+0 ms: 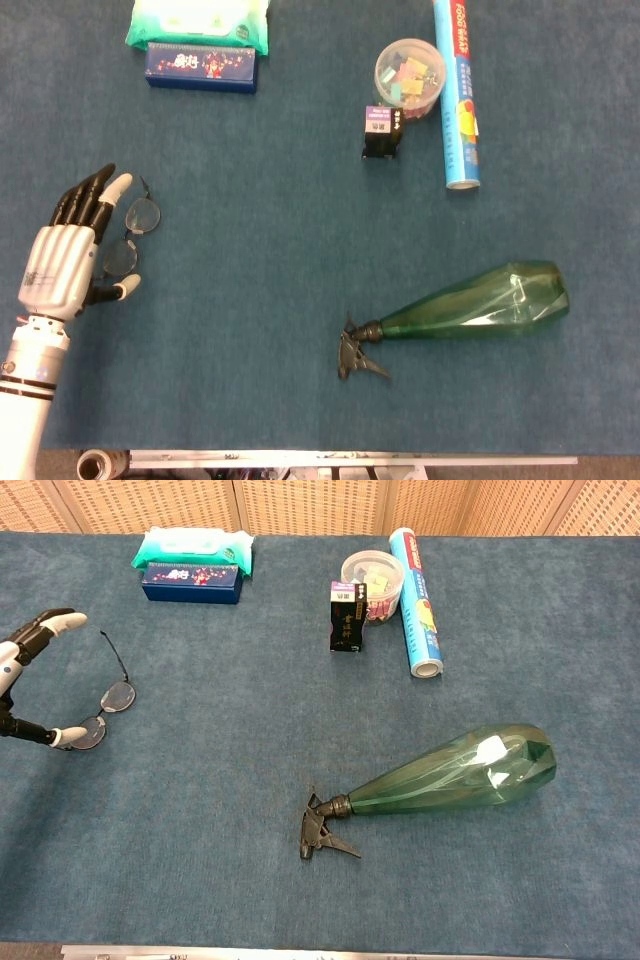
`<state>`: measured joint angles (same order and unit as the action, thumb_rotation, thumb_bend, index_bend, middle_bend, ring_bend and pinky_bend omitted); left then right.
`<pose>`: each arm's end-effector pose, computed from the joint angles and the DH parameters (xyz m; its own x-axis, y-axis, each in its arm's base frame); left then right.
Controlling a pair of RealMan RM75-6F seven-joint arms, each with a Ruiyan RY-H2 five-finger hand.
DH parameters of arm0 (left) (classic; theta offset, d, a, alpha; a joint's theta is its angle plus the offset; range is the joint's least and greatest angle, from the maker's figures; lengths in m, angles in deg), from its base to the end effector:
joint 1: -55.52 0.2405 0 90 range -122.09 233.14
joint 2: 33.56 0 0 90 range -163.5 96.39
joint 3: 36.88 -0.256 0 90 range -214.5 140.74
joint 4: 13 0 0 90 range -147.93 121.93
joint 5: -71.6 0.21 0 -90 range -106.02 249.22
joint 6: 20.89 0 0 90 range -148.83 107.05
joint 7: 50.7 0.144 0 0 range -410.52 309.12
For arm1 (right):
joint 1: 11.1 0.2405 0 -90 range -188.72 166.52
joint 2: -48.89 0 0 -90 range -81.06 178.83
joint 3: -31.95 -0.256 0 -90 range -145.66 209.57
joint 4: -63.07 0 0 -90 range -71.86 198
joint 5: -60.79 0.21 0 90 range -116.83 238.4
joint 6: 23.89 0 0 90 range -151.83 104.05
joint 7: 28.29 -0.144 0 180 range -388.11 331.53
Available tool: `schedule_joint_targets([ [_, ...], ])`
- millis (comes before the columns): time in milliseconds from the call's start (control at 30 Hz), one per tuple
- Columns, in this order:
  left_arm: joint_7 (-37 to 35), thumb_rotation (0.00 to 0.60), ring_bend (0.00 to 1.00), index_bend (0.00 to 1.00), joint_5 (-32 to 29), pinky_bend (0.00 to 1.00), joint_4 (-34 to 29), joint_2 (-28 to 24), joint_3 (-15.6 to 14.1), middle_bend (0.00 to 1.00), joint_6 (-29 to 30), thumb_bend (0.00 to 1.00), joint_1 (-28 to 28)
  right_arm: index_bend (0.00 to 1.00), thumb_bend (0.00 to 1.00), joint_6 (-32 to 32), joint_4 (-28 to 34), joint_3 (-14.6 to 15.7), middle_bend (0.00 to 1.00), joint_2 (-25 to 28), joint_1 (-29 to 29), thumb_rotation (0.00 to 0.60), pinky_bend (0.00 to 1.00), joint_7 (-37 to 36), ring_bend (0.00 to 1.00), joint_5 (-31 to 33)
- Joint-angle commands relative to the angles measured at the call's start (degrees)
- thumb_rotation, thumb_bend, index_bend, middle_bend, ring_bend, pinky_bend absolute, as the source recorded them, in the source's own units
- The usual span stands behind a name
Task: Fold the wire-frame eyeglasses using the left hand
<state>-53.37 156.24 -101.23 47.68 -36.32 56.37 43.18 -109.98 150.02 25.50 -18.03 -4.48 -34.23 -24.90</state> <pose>-0.2723 0.2051 0.0456 0.1538 0.1766 0.9722 0.9846 -0.1096 -0.1359 -0.3137 -0.2045 0.1643 0.3316 0.0913 0.9390 -0.9414 -0.0331 0.3357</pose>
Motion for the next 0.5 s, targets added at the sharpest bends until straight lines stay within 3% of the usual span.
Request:
schedule_joint_targets([
  [33,-0.3,0.600,0.00,0.00,0.0,0.08,0.6,0.3,0.0,0.00,0.2,0.00,0.2,0.05,0.01,0.0,0.0,0.0,0.23,0.0,0.0,0.600,0.51,0.0,0.21,-0.1],
  [500,-5.3,0.600,0.00,0.00,-1.7,0.08,5.8,0.9,0.9,0.00,-1.1,0.00,0.4,0.05,0.01,-0.1,0.1,0.1,0.23,0.0,0.0,0.600,0.51,0.2,0.21,0.0],
])
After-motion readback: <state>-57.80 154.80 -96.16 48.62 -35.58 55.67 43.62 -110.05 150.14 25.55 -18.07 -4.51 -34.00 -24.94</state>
